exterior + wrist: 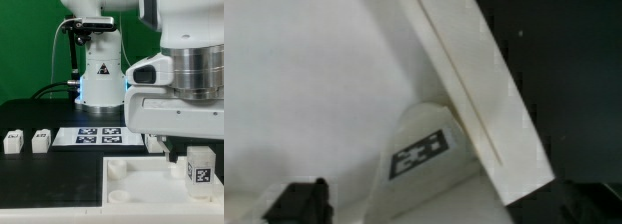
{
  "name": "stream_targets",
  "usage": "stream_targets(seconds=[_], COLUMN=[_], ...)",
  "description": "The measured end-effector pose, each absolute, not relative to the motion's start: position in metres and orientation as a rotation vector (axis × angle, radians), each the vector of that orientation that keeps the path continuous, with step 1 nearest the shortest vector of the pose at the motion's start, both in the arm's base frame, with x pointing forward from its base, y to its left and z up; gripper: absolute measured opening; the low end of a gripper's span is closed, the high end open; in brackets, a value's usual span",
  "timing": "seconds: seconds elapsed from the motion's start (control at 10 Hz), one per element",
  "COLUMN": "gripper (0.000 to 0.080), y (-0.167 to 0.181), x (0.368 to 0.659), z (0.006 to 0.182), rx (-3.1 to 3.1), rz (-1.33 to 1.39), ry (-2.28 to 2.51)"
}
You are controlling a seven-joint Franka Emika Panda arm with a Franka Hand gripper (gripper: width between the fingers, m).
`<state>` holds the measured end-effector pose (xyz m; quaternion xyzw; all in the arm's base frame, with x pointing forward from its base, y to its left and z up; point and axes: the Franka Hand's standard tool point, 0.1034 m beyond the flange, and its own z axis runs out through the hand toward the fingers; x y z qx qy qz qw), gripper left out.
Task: Assemble one leg
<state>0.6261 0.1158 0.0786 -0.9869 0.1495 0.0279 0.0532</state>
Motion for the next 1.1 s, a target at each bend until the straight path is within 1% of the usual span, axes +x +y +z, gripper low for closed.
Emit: stream_targets(seconds=[0.1, 0.4, 0.5, 0.6, 0.7, 0.8, 1.0, 1.1], gripper=[0.0649, 0.0640, 0.0481, 0.0481, 0.0296, 0.0298, 0.0297, 0.0297], y=[0.1150, 0.1150, 0.1154, 0.1166, 0.1142, 0.1139, 0.1105, 0.1082], x=[0.6284, 0.6287, 0.6286, 0.6285, 0.6282, 0.6281, 0.6316, 0.6330], z=[0.0795, 0.0794, 0.0794, 0.0794, 0.0787, 0.0786, 0.0803, 0.0775], rx=[-3.025, -3.026, -3.022, -3.002, -2.987, -2.971, -2.772, -2.628], rz=[0.054, 0.050, 0.053, 0.065, 0.074, 0.079, 0.147, 0.176], ry=[0.180, 0.142, 0.190, 0.370, 0.501, 0.598, 1.216, 1.493])
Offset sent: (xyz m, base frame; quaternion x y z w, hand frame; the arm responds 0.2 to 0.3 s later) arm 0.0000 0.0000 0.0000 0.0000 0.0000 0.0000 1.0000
